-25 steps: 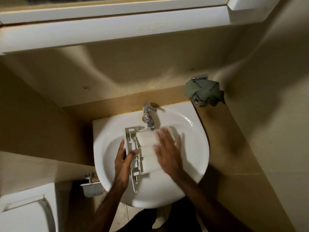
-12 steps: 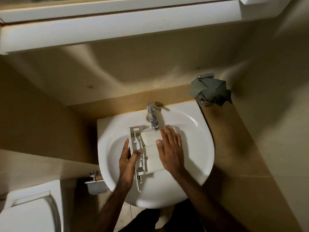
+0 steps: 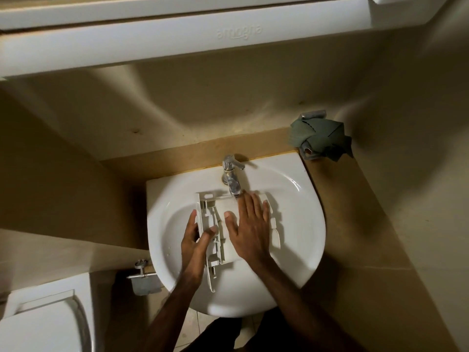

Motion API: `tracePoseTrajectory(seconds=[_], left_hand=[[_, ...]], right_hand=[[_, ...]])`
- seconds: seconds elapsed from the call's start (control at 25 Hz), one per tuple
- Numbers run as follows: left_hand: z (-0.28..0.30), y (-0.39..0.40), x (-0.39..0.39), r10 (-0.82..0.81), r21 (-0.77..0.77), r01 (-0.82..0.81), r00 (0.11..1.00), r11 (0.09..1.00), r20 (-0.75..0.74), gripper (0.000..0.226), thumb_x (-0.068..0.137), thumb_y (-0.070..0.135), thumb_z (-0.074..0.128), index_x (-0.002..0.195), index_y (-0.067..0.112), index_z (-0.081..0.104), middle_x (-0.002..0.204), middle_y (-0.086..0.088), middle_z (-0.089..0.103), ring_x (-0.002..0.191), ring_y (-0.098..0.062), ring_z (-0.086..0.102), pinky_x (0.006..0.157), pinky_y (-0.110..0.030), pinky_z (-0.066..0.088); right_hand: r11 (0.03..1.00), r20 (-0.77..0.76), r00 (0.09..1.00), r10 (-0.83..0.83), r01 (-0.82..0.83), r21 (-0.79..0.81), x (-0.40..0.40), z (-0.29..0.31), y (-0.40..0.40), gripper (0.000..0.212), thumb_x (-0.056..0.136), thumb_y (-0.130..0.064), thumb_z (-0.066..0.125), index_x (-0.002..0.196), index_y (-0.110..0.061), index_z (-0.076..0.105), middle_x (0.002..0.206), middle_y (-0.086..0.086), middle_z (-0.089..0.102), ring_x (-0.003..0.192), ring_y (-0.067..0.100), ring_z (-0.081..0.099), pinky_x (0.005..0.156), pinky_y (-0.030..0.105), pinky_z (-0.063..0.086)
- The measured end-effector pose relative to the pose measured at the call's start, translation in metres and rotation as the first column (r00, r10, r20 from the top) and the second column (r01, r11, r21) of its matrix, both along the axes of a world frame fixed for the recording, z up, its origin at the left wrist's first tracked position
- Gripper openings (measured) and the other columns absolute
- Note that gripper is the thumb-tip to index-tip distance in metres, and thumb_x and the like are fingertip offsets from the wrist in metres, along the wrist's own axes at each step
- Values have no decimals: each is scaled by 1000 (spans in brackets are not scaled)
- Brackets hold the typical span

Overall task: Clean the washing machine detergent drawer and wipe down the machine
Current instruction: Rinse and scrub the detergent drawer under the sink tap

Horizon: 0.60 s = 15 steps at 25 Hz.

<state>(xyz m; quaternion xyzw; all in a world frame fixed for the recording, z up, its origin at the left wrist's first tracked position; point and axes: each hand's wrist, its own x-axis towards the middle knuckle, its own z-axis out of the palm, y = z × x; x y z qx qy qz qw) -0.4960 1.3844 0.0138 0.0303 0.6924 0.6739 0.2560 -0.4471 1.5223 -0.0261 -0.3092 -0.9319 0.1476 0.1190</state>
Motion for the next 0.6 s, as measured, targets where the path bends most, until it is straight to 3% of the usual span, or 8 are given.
tracePoseTrajectory(seconds=[0.12,0.32,0.52,0.6], left_hand=[[-1,-1,-1,-12,-6,12,1000,1000,-3,59,91,23,62,149,28,53,131,3,72,121,-16,67,101,-35,52],[3,-2,1,12,24,-12,1000,1000,-7,56,93,21,60,148,23,54,130,4,72,118,-13,69,89,-18,55],[1,-1,1,26,21,-26,999,999,-31,50,99,8,58,147,22,55,129,3,73,117,-13,69,90,-17,54],[1,0,2,32,22,-32,999,999,-21,53,95,14,60,147,24,55,128,7,73,117,-9,68,89,-16,54]], right_hand=[[994,58,992,-109,109,1,-16,6,-1,61,105,-54,39,144,-11,58,155,11,53,153,32,35,124,61,21],[996,18,999,-35,33,79,-6,2,-14,58,112,-47,33,157,-13,45,168,11,34,159,30,21,123,67,18],[919,51,926,374,-378,114,61,-4,-31,60,112,-41,37,166,-18,23,175,8,8,162,25,9,121,66,24],[926,63,938,342,-348,146,69,-10,-3,63,110,-44,40,166,-19,25,176,6,8,162,24,7,123,65,22]])
